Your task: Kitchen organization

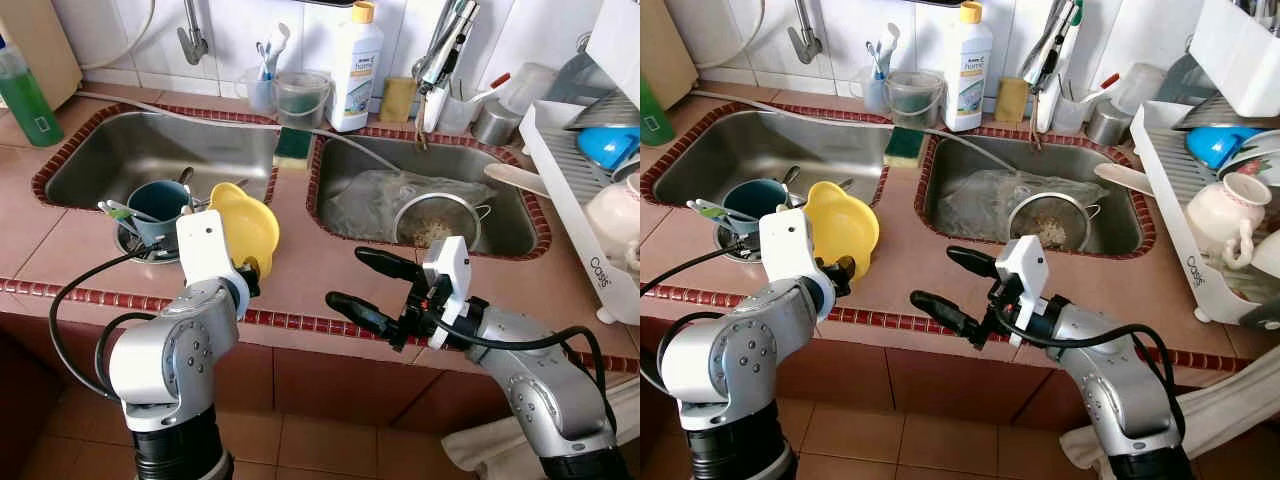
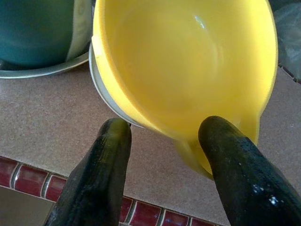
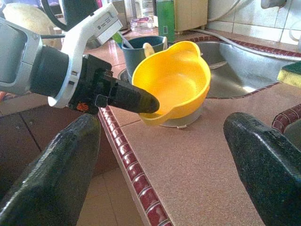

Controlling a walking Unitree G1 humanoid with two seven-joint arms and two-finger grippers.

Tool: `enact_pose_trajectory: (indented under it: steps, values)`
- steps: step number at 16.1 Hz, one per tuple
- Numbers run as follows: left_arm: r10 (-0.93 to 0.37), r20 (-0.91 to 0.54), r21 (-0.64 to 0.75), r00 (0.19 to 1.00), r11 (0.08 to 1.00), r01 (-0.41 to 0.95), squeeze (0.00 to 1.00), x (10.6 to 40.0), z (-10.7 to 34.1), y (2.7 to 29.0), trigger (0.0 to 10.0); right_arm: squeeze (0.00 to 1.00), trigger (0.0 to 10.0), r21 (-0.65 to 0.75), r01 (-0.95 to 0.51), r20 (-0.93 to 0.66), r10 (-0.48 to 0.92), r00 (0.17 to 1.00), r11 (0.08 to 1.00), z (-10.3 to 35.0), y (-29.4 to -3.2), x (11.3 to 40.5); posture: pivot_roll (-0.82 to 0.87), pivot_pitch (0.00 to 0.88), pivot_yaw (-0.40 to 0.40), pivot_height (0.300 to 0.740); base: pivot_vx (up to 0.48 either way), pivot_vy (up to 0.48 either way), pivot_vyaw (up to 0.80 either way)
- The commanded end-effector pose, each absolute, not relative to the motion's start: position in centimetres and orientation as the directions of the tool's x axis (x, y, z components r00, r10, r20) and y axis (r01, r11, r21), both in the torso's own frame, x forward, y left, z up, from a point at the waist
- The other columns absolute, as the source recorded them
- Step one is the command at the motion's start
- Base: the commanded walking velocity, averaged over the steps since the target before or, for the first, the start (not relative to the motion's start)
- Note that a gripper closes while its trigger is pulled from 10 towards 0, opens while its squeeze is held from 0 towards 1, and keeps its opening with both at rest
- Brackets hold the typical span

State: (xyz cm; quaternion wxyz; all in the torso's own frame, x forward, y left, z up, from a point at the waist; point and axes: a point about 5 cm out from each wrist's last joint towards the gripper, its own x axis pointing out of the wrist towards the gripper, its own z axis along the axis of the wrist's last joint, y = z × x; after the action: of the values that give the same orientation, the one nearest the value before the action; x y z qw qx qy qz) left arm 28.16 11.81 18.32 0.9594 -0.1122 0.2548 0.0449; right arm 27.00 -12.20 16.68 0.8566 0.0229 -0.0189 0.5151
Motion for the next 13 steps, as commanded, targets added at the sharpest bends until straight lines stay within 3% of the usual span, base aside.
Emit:
enact_pose_trajectory:
  steps: [1, 13]
  values:
    - [0.000, -0.526, -0.236, 0.850, 0.961, -0.146, 0.00, 27.93, 17.98, 10.76, 0.0, 0.00, 10.0, -0.004, -0.884, 0.064, 0.882, 0.467, 0.468, 17.19, -12.02, 26.85, -0.11, 0.101, -0.027, 0.740, 0.000, 0.000, 0.00]
    - [-0.019, -0.517, -0.251, 0.856, 0.959, -0.130, 0.00, 27.94, 18.25, 10.69, 0.0, 0.00, 10.0, -0.009, -0.880, 0.059, 0.879, 0.473, 0.475, 17.15, -12.06, 26.94, -0.11, 0.100, -0.026, 0.740, 0.000, 0.000, 0.00]
